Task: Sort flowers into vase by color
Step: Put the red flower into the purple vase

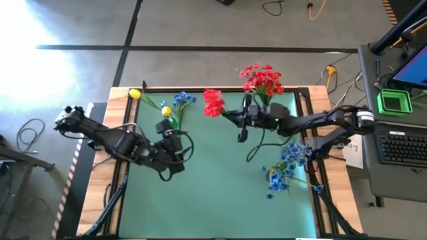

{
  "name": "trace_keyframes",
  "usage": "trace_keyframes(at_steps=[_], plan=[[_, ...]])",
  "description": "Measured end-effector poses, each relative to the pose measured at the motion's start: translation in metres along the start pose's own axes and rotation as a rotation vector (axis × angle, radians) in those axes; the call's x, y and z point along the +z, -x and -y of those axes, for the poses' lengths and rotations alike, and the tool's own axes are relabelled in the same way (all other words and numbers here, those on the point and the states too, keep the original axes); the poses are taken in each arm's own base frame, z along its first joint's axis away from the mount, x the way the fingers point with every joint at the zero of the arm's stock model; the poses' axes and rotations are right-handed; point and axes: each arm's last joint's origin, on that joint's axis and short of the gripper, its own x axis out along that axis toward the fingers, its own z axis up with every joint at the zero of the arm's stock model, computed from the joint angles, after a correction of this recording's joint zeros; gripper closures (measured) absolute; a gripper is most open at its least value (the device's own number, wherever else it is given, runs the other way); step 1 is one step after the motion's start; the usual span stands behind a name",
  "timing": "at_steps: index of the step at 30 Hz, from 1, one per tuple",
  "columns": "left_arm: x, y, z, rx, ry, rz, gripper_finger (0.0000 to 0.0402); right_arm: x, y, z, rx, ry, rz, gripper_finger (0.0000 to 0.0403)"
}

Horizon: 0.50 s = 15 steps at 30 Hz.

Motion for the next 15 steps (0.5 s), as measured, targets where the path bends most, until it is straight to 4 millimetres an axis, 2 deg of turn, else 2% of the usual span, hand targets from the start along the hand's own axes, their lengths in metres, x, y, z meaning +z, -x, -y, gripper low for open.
trace_keyframes(at_steps=[5, 9, 15], plan=[[0.005, -0.009, 0.011, -0.008, -0.055, 0.042, 0.0153, 0.008, 0.016, 0.0, -0.013, -0.005, 0.108, 0.0381], [0.002, -0.017, 0.019, -0.051, -0.098, 0.111, 0.0153, 0.019, 0.028, 0.003, -0.055, 0.016, 0.17, 0.0381], [-0.01, -0.024, 0.014, -0.079, -0.065, 0.238, 0.0153, 0.03, 0.044, 0.005, -0.146, 0.06, 0.243, 0.0381]])
